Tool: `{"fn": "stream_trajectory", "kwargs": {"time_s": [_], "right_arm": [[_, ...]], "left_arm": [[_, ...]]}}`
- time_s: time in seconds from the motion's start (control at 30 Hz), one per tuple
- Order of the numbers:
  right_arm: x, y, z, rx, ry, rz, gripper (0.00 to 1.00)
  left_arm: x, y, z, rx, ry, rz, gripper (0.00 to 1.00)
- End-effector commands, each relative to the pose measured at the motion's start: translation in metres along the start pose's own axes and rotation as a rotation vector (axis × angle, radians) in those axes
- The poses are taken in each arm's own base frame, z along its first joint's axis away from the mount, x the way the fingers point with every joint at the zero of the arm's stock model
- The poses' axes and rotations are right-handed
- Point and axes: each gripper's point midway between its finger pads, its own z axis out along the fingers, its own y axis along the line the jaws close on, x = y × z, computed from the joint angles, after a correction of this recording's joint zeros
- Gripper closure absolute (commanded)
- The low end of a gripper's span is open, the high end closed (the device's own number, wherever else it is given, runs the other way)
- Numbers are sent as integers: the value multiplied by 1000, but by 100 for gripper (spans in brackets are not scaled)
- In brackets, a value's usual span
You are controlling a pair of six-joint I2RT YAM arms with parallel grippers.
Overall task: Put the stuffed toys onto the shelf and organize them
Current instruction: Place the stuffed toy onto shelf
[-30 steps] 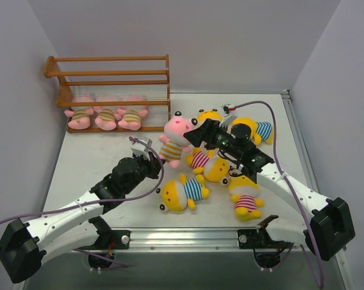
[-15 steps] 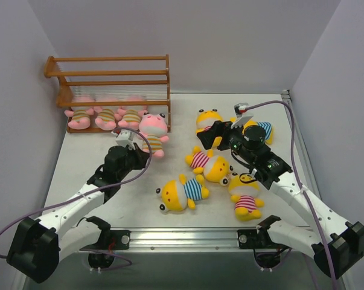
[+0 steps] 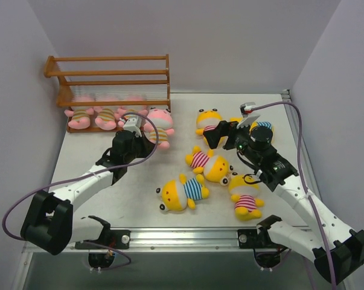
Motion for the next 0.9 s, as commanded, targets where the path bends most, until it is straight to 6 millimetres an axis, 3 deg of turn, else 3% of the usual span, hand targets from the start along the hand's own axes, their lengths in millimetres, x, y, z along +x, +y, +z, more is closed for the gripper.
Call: {"fn": "stream_trajectory", "kwargs": {"time_s": [0.0,0.23,0.53,0.87], "right_arm": [[-28,5,-7,-12,-90,-25,0],[-29,1,-11,-3,-100,-40,0],[-29,1,-11,-12,-95,-53,0],[-25,-5,-14,-1,-112,-51,0]], "left_arm": [[-32,-10,14,46,-48,3,98],[-30,-9,28,44,-2,-1,98],[-47,3,44,1,-13,1,98],[-49,9,60,4,9,1,98]]}}
